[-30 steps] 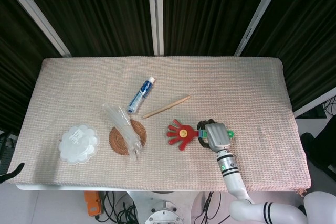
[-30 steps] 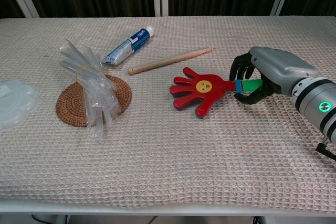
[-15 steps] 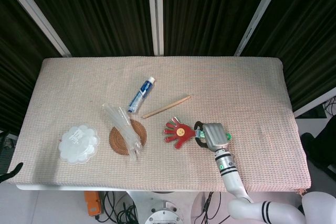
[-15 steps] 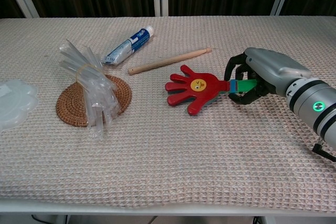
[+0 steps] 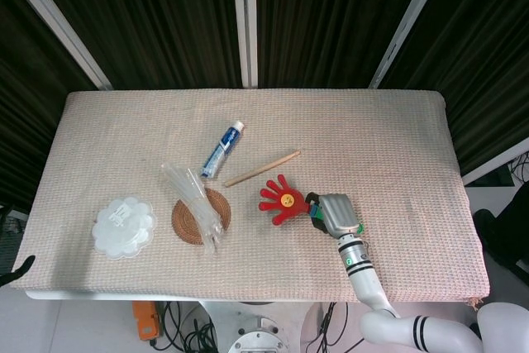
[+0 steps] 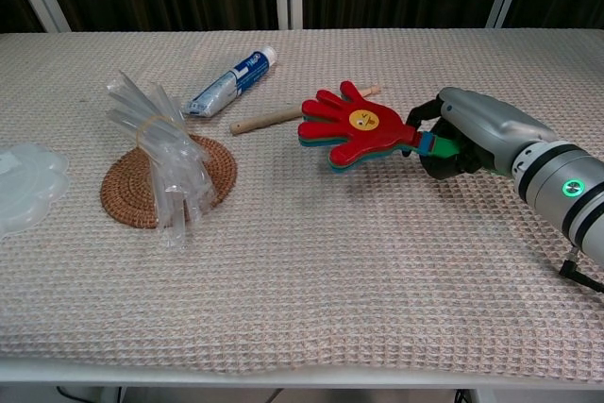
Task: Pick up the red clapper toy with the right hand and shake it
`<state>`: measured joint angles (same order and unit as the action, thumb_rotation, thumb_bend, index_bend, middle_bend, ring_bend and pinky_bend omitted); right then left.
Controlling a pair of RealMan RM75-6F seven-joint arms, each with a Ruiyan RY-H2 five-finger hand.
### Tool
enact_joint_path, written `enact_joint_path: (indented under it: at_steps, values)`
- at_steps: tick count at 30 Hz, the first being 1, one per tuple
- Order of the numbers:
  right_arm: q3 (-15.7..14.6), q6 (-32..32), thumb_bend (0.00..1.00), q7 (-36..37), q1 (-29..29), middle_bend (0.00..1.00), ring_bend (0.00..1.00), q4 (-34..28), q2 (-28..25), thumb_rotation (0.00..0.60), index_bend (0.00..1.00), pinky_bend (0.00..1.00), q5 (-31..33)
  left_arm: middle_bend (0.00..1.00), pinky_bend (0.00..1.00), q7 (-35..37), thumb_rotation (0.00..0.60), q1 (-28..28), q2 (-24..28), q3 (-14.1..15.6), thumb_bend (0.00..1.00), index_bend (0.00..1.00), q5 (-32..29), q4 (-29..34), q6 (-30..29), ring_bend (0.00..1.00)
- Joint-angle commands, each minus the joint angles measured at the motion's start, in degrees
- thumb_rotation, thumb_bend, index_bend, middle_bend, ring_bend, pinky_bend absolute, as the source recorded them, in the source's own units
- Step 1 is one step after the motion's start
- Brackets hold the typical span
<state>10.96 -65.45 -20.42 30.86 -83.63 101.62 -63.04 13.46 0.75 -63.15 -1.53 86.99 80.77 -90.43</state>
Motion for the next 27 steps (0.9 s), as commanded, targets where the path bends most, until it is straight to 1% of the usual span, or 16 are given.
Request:
enact_joint_path:
  at_steps: [1, 10, 14, 16, 19, 22, 27]
  values:
    - [0.0, 0.0, 0.61, 0.2, -0.1, 0.81, 0.85, 0.0, 0.0, 0.600, 0.51, 0.87, -0.1, 0.10, 0.13, 0.0, 0.600, 0.0, 0.0, 0.0, 0.21, 0.06, 0.0, 0.0, 0.0, 0.00]
    - [0.4, -0.3, 0.62, 0.4, -0.2, 0.86, 0.92, 0.3, 0.1, 0.600, 0.70, 0.92, -0.2, 0.10, 0.13, 0.0, 0.600, 0.0, 0.0, -0.1, 0.21, 0.06, 0.0, 0.2, 0.0, 0.00]
    - [0.7, -0.7, 0.63, 0.6, -0.2, 0.91, 0.97, 0.4, 0.3, 0.600, 0.84, 0.97, -0.4, 0.09, 0.13, 0.0, 0.600, 0.0, 0.0, -0.1, 0.21, 0.06, 0.0, 0.2, 0.0, 0.00]
    - [0.9, -1.1, 0.67, 1.0, -0.3, 0.95, 1.00, 0.7, 0.4, 0.600, 0.92, 0.99, -0.8, 0.09, 0.13, 0.1, 0.600, 0.0, 0.0, -0.1, 0.21, 0.06, 0.0, 0.1, 0.0, 0.00]
    - [1.0, -1.8, 0.76, 1.7, -0.4, 0.99, 1.00, 1.1, 0.6, 0.600, 0.98, 1.00, -1.6, 0.09, 0.13, 0.2, 0.600, 0.0, 0.0, -0.1, 0.21, 0.06, -0.1, 0.1, 0.0, 0.00]
    - [1.3, -2.4, 0.82, 2.7, -0.5, 1.00, 1.00, 1.6, 0.8, 0.600, 1.00, 1.00, -2.5, 0.09, 0.13, 0.2, 0.600, 0.0, -0.1, -0.2, 0.21, 0.06, 0.0, 0.1, 0.0, 0.00]
    - [1.8, -3.1, 0.89, 4.7, -0.5, 1.00, 1.00, 2.0, 0.1, 0.600, 1.00, 1.00, -4.3, 0.09, 0.13, 0.0, 0.600, -0.1, 0.0, -0.3, 0.21, 0.06, 0.0, 0.3, -0.2, 0.00]
